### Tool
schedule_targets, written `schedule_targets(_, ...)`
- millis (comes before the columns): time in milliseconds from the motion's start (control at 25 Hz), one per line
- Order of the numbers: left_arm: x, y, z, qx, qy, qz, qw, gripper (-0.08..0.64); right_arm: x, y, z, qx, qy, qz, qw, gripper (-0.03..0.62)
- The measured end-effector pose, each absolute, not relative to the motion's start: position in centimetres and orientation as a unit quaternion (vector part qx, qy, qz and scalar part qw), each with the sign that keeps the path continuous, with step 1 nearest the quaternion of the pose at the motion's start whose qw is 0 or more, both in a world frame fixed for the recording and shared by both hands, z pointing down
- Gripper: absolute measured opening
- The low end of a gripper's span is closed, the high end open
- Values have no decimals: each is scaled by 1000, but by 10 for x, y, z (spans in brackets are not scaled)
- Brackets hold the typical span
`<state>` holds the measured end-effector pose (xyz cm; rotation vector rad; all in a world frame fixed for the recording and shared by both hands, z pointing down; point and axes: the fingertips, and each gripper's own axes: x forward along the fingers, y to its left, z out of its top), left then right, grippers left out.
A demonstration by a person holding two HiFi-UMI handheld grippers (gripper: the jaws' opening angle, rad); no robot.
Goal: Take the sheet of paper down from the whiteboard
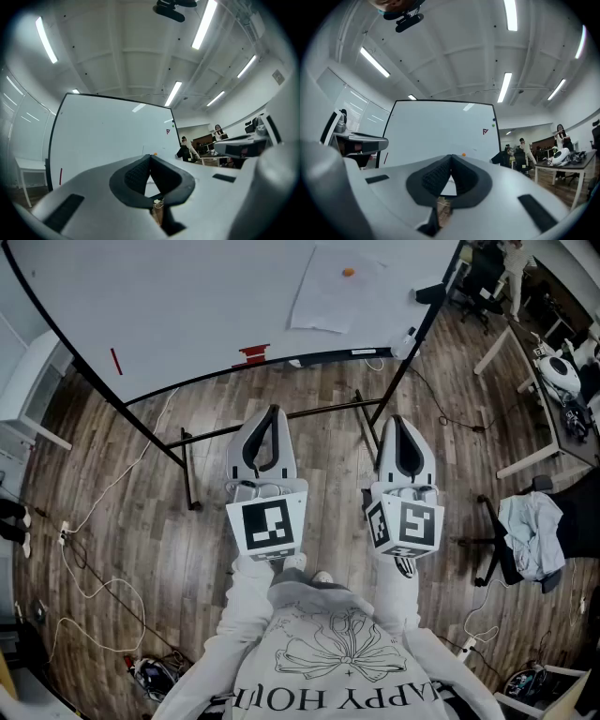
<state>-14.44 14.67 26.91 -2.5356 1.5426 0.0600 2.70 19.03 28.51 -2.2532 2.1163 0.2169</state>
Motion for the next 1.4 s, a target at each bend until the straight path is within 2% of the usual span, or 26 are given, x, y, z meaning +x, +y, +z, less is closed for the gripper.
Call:
schedule_targets(1000,-158,80,287,-859,506,2,80,3,10,126,303,-738,672,55,20,3)
schedule_targets(1400,-138,33,296,-856,513,-3,71,3,23,76,312,-727,684,53,11,3)
